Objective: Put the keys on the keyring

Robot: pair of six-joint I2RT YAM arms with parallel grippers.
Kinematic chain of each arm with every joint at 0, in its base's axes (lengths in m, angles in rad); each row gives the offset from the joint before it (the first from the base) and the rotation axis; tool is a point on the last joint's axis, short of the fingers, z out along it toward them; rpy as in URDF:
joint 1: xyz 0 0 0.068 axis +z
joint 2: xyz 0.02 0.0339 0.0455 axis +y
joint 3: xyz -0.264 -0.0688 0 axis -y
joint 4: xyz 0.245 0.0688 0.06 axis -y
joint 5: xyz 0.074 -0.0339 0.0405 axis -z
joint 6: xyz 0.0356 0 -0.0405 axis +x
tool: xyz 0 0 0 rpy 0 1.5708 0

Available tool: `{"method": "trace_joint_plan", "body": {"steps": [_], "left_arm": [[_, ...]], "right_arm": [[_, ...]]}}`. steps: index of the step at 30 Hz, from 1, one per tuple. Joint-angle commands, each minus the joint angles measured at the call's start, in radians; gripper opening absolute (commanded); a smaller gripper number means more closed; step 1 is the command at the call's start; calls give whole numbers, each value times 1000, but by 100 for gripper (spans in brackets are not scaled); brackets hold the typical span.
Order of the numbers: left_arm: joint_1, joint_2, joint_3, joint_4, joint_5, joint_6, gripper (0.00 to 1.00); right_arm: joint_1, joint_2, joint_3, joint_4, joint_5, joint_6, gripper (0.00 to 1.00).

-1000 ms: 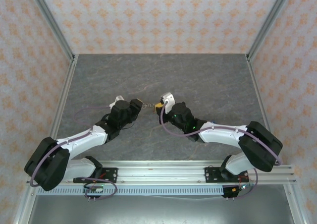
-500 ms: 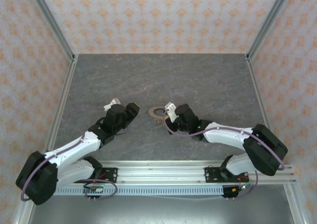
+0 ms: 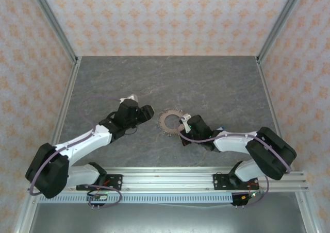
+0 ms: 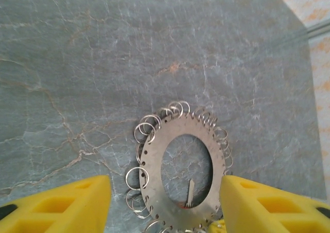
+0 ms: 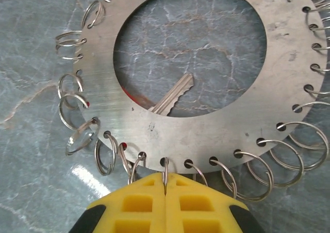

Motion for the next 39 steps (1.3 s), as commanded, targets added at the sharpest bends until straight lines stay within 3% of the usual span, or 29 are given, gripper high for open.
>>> {"method": "trace_joint_plan", "body": {"steps": [1, 9, 20, 24, 27, 30, 34, 39], "left_arm": [[-10, 11, 43, -15, 38, 51, 58], [-10, 0, 37, -3, 35, 45, 58], [-10, -47, 33, 23, 51, 107, 61], [-10, -69, 53, 14, 60, 162, 62], [-10, -88, 65, 4, 61, 211, 63], [-10, -88, 88, -25, 79, 277, 64], [-10, -71, 116, -60, 131, 376, 63], [-10, -81, 81, -3, 203, 486, 64]], "right_arm": [[-1, 46, -31, 163, 78, -65, 0], [-1, 72, -122, 527, 67, -98, 0], [-1, -99, -156, 598, 37, -197, 0], [-2, -197, -99, 484, -7, -252, 0], [-10, -236, -104, 503, -29, -273, 0], [-47, -303, -84, 430, -143, -275, 0], [-50, -320, -50, 295, -181, -320, 0], [-50, -304, -37, 260, -307, -366, 0]]}}
